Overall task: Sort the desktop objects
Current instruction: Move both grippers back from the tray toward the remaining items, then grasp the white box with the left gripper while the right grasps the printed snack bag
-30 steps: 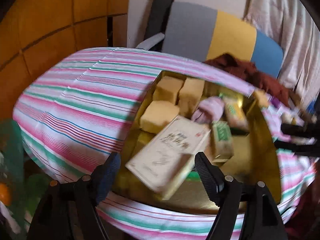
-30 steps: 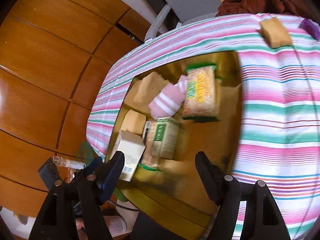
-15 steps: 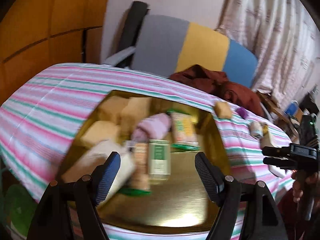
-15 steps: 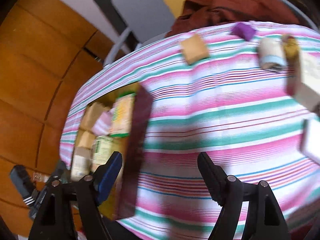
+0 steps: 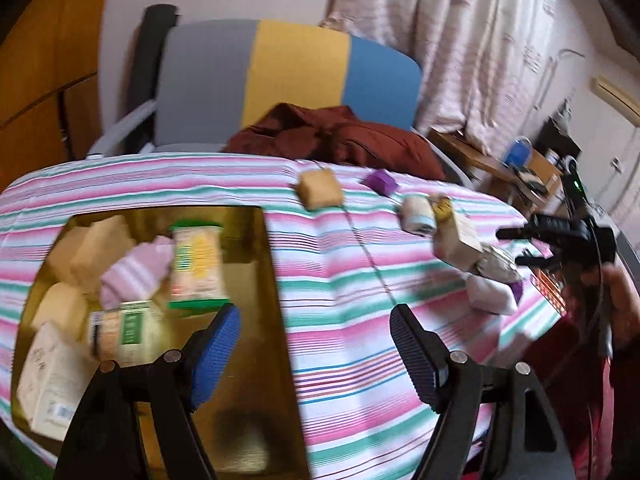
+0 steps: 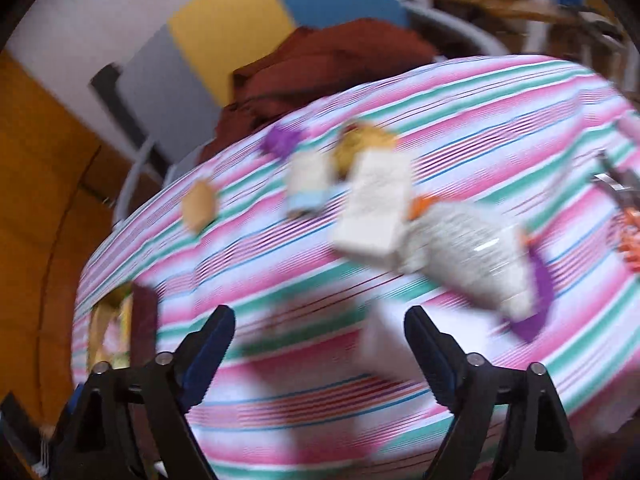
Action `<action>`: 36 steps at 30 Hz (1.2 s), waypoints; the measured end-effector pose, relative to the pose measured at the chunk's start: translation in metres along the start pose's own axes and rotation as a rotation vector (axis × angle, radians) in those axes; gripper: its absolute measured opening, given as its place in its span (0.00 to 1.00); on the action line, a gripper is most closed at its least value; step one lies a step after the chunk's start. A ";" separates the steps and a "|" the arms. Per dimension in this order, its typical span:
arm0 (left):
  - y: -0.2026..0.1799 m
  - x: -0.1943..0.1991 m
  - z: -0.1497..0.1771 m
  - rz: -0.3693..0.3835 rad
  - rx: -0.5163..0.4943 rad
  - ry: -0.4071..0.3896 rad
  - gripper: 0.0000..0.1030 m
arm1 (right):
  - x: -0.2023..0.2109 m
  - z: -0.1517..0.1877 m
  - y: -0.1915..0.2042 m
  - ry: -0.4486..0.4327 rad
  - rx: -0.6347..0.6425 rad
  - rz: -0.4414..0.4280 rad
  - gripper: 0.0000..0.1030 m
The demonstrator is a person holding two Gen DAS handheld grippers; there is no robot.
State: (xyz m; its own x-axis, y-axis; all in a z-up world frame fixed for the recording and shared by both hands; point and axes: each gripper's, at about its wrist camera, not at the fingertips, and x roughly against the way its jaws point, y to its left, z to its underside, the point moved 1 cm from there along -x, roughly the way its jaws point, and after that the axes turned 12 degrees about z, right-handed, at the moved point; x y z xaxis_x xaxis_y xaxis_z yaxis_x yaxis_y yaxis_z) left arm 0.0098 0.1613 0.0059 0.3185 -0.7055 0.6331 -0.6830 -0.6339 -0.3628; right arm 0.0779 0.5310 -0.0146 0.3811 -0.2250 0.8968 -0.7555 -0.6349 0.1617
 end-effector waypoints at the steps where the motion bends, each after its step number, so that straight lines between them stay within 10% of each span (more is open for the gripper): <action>1: -0.005 -0.005 -0.001 0.013 -0.001 0.013 0.76 | 0.000 -0.006 -0.007 -0.003 -0.003 0.024 0.94; 14: -0.039 -0.060 0.000 0.059 -0.028 0.164 0.76 | -0.071 -0.036 -0.043 0.174 0.117 0.207 1.00; 22: -0.072 -0.103 -0.016 0.106 -0.080 0.215 0.76 | -0.090 -0.042 -0.058 0.174 0.135 0.214 0.61; 36: -0.161 -0.225 -0.070 0.213 -0.240 0.278 0.77 | -0.081 -0.051 -0.096 0.135 -0.061 0.136 0.54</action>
State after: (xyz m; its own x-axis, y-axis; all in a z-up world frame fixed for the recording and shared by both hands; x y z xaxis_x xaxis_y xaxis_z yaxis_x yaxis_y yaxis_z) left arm 0.0019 0.4442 -0.0308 -0.0130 -0.6799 0.7332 -0.8585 -0.3683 -0.3568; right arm 0.0922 0.6473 -0.0821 0.2012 -0.2022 0.9584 -0.8274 -0.5588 0.0558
